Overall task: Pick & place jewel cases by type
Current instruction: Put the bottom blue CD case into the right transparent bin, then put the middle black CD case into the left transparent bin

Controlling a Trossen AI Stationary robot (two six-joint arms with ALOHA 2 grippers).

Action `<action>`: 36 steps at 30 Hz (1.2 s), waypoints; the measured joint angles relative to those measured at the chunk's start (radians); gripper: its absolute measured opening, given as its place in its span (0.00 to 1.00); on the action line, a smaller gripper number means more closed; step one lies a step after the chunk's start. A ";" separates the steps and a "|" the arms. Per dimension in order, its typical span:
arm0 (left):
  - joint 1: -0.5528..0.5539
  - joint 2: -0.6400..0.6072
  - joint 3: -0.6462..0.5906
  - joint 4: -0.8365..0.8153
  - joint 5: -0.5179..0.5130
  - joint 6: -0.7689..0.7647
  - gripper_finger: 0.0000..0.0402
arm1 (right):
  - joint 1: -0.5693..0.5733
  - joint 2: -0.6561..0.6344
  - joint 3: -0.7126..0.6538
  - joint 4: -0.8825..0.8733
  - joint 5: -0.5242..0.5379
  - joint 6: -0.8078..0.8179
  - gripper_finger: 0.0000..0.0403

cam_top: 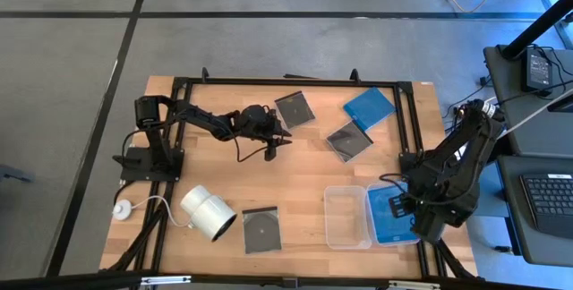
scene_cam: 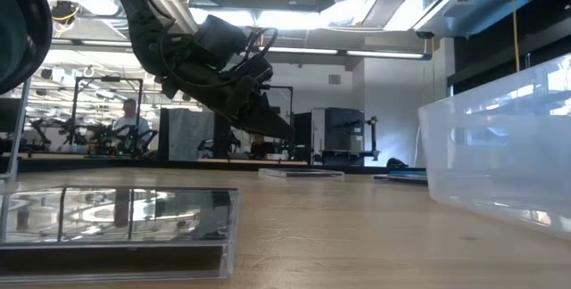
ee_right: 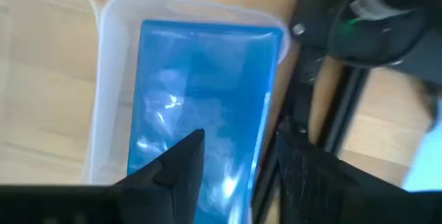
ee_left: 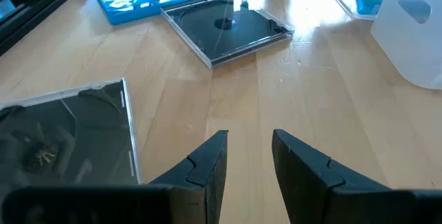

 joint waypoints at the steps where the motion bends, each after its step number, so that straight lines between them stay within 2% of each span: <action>1: 0.001 0.000 0.000 0.000 0.000 0.000 0.28 | 0.000 0.000 0.028 -0.034 0.001 -0.002 0.46; 4: 0.001 0.000 0.000 0.002 0.000 0.000 0.28 | 0.000 -0.012 0.064 -0.058 0.084 -0.046 0.46; 10: 0.001 0.000 0.000 0.006 0.000 0.000 0.28 | -0.037 -0.028 0.045 -0.057 0.562 -0.268 0.46; 12: 0.001 0.000 0.000 0.005 0.000 0.000 0.28 | -0.068 -0.035 0.032 -0.058 0.635 -0.306 0.46; 23: 0.001 0.000 0.000 0.005 0.000 0.000 0.28 | -0.322 -0.124 -0.069 -0.035 0.640 -0.597 0.46; 26: 0.001 0.000 0.000 0.004 0.000 0.000 0.28 | -0.388 -0.169 -0.106 0.103 0.656 -0.753 0.46; 30: 0.001 0.000 0.000 0.004 0.000 0.000 0.28 | -0.469 -0.213 -0.188 0.397 0.664 -1.069 0.46; 33: 0.001 0.000 0.000 0.004 0.000 0.000 0.28 | -0.539 -0.238 -0.251 0.589 0.604 -1.264 0.46; 36: 0.001 0.000 0.000 0.004 0.000 0.000 0.28 | -0.613 -0.261 -0.297 0.708 0.569 -1.417 0.46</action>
